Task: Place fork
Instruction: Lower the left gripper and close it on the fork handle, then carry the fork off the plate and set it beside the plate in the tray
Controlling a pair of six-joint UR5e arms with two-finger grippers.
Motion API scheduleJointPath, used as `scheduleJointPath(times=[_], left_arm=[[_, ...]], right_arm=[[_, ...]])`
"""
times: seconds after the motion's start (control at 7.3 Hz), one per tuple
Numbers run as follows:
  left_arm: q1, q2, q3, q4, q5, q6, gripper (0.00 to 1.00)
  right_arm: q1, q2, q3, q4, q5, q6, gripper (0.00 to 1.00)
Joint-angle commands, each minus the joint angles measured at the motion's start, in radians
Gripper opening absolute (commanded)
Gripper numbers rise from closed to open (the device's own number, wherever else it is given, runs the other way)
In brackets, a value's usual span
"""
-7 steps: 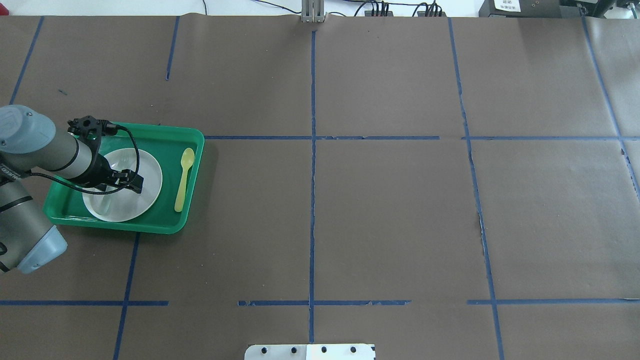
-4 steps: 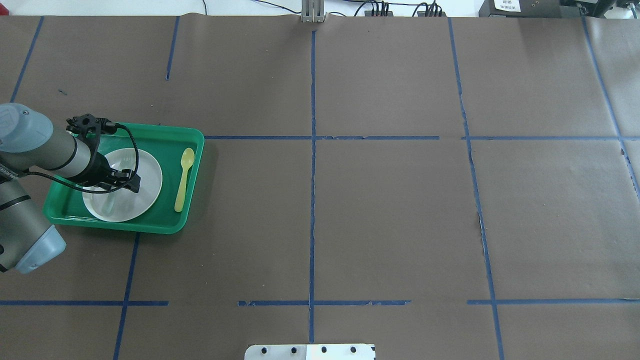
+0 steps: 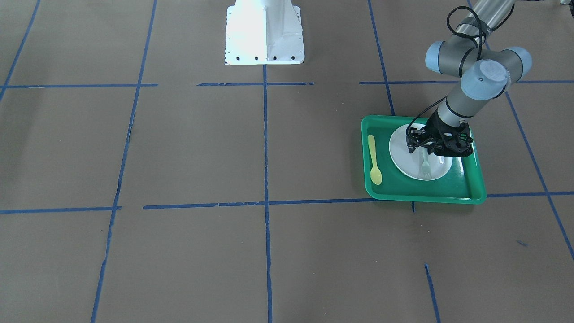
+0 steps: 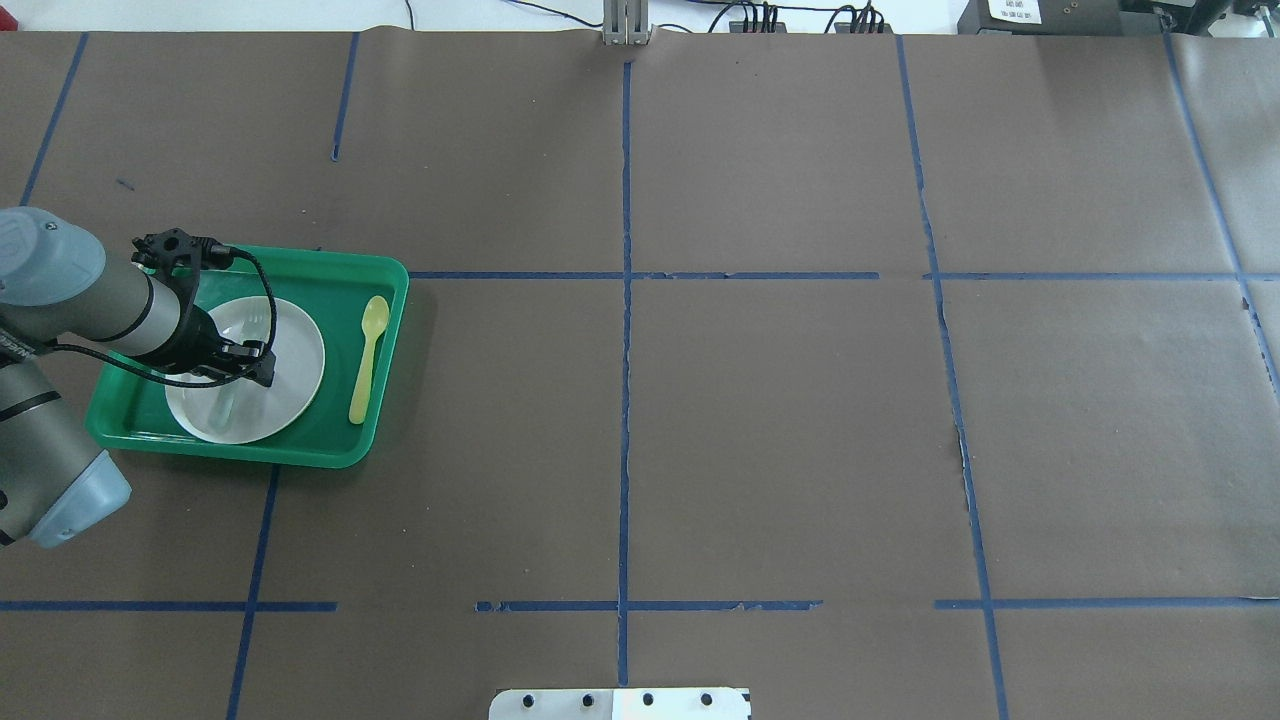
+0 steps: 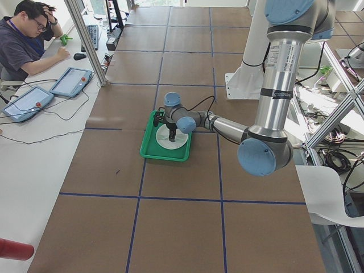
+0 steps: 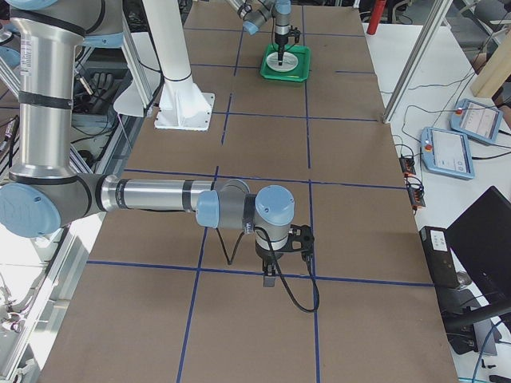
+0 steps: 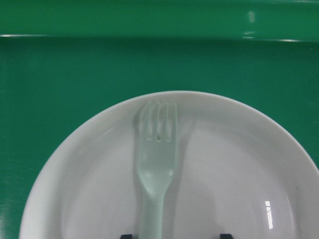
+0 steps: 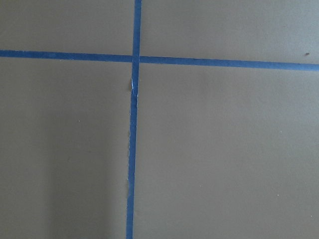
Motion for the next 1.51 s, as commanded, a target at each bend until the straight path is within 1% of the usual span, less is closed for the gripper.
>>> scheduleJointPath(times=[0.0, 0.14, 0.27, 0.41, 0.55, 0.68, 0.82, 0.96, 1.1, 1.37], left_arm=[[-0.006, 0.002, -0.005, 0.0, 0.0, 0.0, 0.17], [-0.007, 0.01, -0.01, 0.0, -0.001, 0.0, 0.02], [-0.007, 0.036, -0.033, 0.0, -0.001, 0.0, 0.0], [-0.009, 0.04, -0.044, 0.0, -0.001, 0.0, 0.0], [-0.013, 0.053, -0.08, 0.006, -0.013, 0.008, 0.0], [-0.027, 0.097, -0.125, 0.008, -0.015, 0.035, 0.0], [-0.08, 0.105, -0.119, 0.008, -0.015, 0.086, 0.0], [-0.11, 0.103, -0.101, 0.009, -0.012, 0.132, 0.0], [-0.139, 0.102, -0.058, 0.002, -0.013, 0.178, 0.0], [-0.15, 0.1, -0.016, -0.003, -0.01, 0.207, 0.0]], right_arm=[[0.0, 0.0, 0.0, 0.0, 0.0, 0.0, 1.0], [0.0, 0.0, 0.0, 0.0, 0.0, 0.001, 1.0], [0.0, 0.0, 0.0, 0.0, 0.0, 0.0, 1.0], [0.0, 0.0, -0.001, 0.0, 0.0, 0.0, 1.0], [0.0, 0.0, 0.0, 0.0, 0.0, 0.0, 1.0], [0.0, 0.0, 0.0, 0.0, 0.0, 0.0, 1.0], [0.0, 0.0, 0.0, 0.0, 0.0, 0.0, 1.0], [0.0, 0.0, 0.0, 0.0, 0.0, 0.0, 1.0], [0.0, 0.0, 0.0, 0.0, 0.0, 0.0, 1.0], [0.0, 0.0, 0.0, 0.0, 0.0, 0.0, 1.0]])
